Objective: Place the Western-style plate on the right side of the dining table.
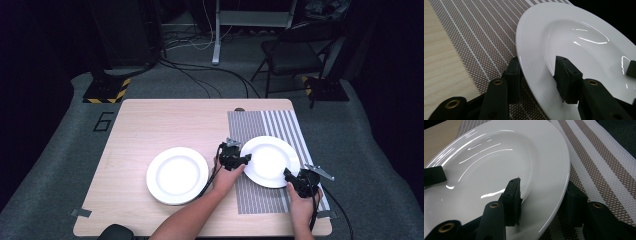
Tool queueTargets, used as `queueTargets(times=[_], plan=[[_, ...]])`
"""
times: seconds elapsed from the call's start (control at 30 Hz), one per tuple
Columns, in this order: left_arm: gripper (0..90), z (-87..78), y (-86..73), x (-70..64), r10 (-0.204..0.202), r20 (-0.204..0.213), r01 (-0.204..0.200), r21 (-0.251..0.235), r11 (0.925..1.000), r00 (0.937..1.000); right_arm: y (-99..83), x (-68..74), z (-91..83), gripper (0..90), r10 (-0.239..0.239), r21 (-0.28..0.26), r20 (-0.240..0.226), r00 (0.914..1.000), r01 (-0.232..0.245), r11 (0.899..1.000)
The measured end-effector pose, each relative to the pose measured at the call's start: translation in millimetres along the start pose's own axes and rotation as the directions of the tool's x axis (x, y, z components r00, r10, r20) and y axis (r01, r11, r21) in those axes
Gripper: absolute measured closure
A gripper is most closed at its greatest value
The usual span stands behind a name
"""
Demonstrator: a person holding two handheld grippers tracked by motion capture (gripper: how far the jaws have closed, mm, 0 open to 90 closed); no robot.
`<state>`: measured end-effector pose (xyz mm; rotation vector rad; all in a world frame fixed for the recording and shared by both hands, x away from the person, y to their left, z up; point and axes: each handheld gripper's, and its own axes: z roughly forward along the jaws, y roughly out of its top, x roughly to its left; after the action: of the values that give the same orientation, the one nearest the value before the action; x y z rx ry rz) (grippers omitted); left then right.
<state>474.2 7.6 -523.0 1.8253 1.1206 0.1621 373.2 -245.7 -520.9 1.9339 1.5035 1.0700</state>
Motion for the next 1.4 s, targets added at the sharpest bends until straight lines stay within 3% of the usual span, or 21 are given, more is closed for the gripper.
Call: queueTargets(times=[0.4, 0.6, 0.87, 1.1, 1.27, 1.4], plan=[[57.7, 1.3, -0.6, -0.2, 0.002, 0.015, -0.002, 0.004, 1.0, 0.9999, 0.1, -1.1, -0.7, 53.0, 0.001, -0.004, 0.007, 1.0, -0.001, 1.0], [55.2, 1.2, -1.1, -2.9, 0.011, 0.005, -0.011, 0.004, 0.9999, 0.9999, -1.9, 2.8, 0.9, 48.4, -0.045, -0.003, 0.022, 0.9987, 0.045, 0.999], [50.8, -0.7, -0.2, -3.8, 0.014, 0.004, -0.015, 0.011, 0.9998, 0.9999, -2.4, 1.8, -1.9, 44.5, -0.058, -0.013, 0.031, 0.9978, 0.059, 0.998], [48.0, -18.7, 4.9, -1.9, 0.026, 0.013, -0.026, -0.016, 0.9995, 0.9996, 0.6, -1.3, -10.3, 42.1, -0.041, -0.015, 0.023, 0.9989, 0.042, 0.999], [48.0, -31.0, 8.7, 2.9, 0.007, 0.034, -0.006, -0.025, 0.9997, 0.9994, 5.4, -1.7, -20.8, 41.0, -0.06, -0.046, 0.029, 0.9978, 0.062, 0.997], [47.9, -43.2, 13.4, 5.7, 0.017, 0.047, -0.016, -0.039, 0.9991, 0.9987, 8.2, 0.9, -26.5, 41.0, -0.06, -0.067, 0.011, 0.9982, 0.06, 0.996]])
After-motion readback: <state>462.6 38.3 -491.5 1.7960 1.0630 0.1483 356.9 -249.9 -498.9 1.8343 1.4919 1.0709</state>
